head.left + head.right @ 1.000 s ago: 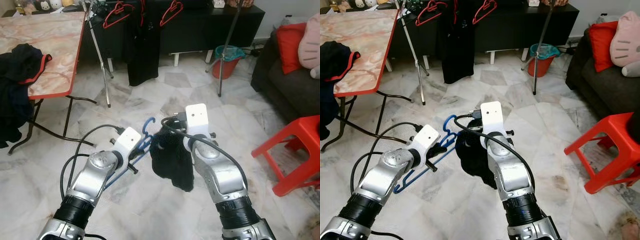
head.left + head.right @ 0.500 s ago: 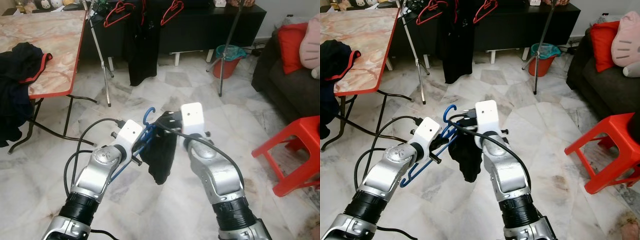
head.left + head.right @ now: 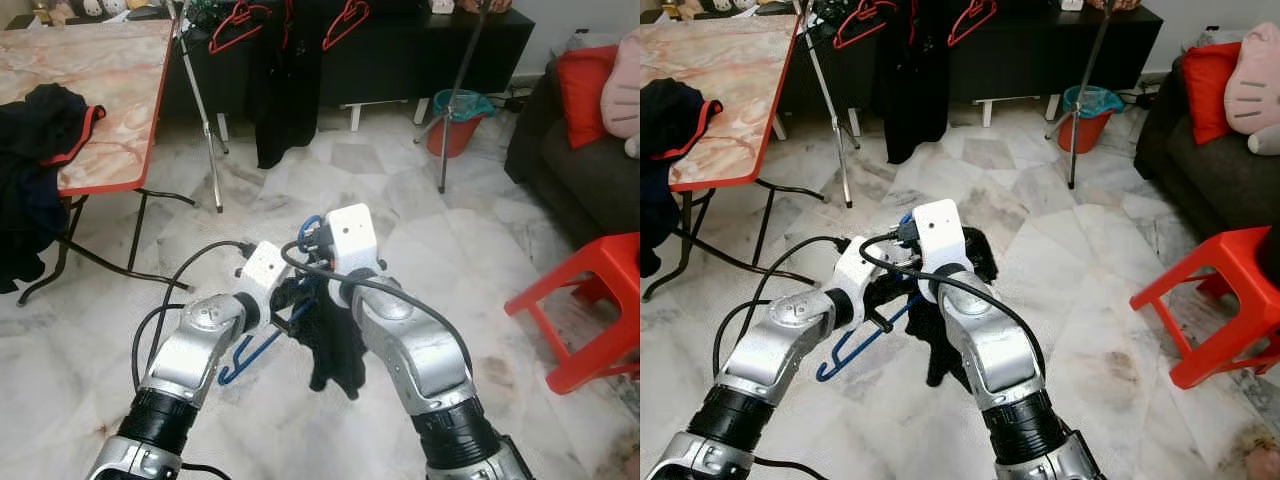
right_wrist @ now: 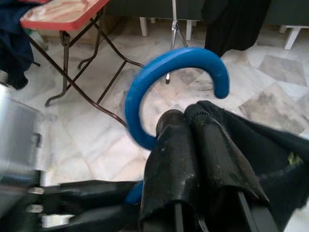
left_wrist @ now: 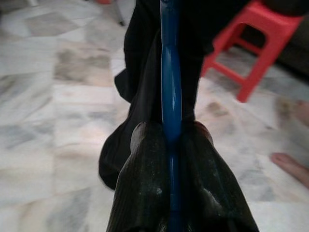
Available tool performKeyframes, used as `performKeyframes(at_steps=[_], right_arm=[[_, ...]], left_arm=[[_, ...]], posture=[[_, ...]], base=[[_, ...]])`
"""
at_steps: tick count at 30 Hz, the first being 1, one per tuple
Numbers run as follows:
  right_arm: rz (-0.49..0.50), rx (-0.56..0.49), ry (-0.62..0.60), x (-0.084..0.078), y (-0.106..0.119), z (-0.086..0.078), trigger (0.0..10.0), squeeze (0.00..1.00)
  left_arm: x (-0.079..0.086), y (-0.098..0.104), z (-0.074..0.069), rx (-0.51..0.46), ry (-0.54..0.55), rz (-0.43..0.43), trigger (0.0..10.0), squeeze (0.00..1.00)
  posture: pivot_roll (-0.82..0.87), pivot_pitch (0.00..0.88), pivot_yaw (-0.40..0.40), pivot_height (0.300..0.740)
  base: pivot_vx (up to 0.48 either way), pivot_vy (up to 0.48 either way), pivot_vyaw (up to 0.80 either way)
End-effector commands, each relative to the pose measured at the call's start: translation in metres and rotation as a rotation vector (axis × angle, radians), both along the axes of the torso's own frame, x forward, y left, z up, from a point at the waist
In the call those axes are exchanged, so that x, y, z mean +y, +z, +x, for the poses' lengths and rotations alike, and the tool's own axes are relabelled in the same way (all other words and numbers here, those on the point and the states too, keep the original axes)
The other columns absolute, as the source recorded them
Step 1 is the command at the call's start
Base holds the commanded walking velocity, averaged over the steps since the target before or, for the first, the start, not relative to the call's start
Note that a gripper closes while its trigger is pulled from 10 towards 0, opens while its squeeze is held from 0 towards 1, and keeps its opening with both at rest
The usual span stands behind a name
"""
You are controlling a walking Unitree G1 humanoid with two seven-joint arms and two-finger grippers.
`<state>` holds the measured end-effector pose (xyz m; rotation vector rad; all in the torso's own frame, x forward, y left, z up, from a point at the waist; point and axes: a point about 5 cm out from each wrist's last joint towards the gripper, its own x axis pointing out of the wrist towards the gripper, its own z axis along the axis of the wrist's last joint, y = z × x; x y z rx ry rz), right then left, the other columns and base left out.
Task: Hang hanger
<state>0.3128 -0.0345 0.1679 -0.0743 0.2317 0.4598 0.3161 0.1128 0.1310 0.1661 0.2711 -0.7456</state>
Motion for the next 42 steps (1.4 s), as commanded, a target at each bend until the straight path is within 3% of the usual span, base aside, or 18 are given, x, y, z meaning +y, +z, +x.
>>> performKeyframes(at_steps=[1,7,9,17,20,24,29,32,36,42], right_arm=[[-0.002,-0.041,0.055,0.005,0.010,-0.001,10.0,0.00],[-0.051,-0.038,0.165,0.009,0.010,-0.006,10.0,0.00],[-0.074,-0.016,0.236,0.016,0.005,-0.014,10.0,0.00],[-0.142,0.009,0.379,0.018,0.000,-0.029,10.0,0.00],[-0.173,-0.003,0.321,0.010,0.000,-0.025,10.0,0.00],[-0.158,-0.022,0.112,-0.011,0.002,-0.010,10.0,0.00],[-0.153,-0.012,0.016,-0.028,0.001,-0.002,10.0,0.00],[-0.145,0.008,0.078,-0.025,-0.002,-0.006,10.0,0.00],[-0.192,0.036,0.259,-0.013,-0.008,-0.022,10.0,0.00],[-0.207,0.024,0.330,-0.010,-0.011,-0.028,10.0,0.00]], left_arm=[[-0.003,0.008,-0.003,-0.050,-0.061,-0.013,10.0,0.00],[0.001,0.009,0.003,-0.059,0.011,-0.032,10.0,0.00],[-0.002,0.011,0.008,-0.053,0.077,-0.117,10.0,0.00],[-0.005,0.009,0.008,-0.039,0.074,-0.148,10.0,0.00],[-0.001,0.009,0.013,-0.051,0.133,-0.129,10.0,0.00],[0.011,0.011,0.023,-0.079,0.270,-0.115,10.0,0.00],[0.016,0.015,0.023,-0.090,0.284,-0.175,10.0,0.00],[0.014,0.016,0.023,-0.098,0.273,-0.189,10.0,0.00],[0.012,0.025,0.027,-0.143,0.304,-0.261,10.0,0.00],[0.002,0.024,0.023,-0.120,0.222,-0.284,10.0,0.00]], posture=[[-0.18,0.095,-0.036,0.740],[-0.18,0.095,-0.037,0.740],[-0.18,0.096,-0.037,0.740],[-0.19,0.098,-0.034,0.740],[-0.19,0.098,-0.034,0.740],[-0.19,0.099,-0.035,0.740],[-0.18,0.097,-0.035,0.740],[-0.18,0.098,-0.034,0.740],[-0.19,0.098,-0.034,0.740],[-0.19,0.099,-0.032,0.740]], base=[[0.000,0.000,0.00],[0.000,0.000,0.00],[0.000,0.000,0.00],[0.000,0.000,0.00],[0.000,0.000,0.00],[0.000,0.000,0.00],[0.000,0.000,0.00],[0.000,0.000,0.00],[0.000,0.000,0.00],[0.000,0.000,0.00]])
